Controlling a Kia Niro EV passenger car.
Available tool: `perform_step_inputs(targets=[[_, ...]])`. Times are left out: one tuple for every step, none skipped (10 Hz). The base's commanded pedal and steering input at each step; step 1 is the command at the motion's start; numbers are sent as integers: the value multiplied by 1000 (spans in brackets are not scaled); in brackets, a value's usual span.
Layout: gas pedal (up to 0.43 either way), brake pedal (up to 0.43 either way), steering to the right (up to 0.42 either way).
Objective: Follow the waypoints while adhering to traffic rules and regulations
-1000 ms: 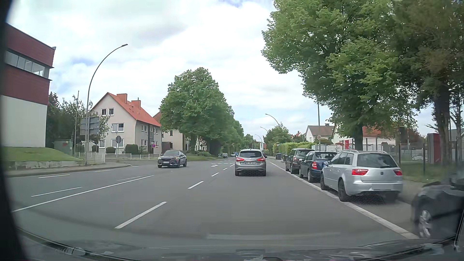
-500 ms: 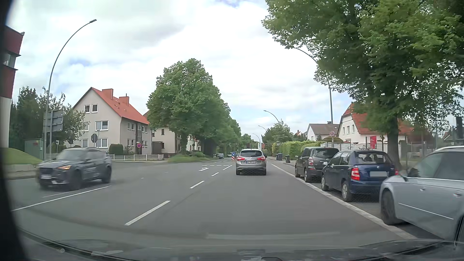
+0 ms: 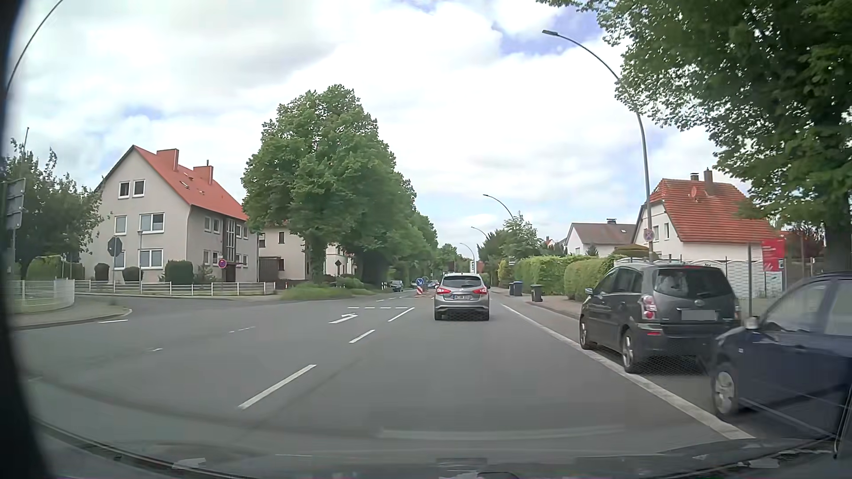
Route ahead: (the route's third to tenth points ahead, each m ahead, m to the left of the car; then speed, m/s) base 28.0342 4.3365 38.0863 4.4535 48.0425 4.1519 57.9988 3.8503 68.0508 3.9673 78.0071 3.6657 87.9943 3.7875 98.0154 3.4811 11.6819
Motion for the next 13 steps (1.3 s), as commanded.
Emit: perform_step_inputs(targets=[[189, 0, 7], [189, 0, 7], [189, 0, 6], [177, 0, 6], [177, 0, 6], [177, 0, 6], [177, 0, 5], [177, 0, 4], [177, 0, 4], [177, 0, 4], [177, 0, 4], [177, 0, 4], [177, 0, 3]])
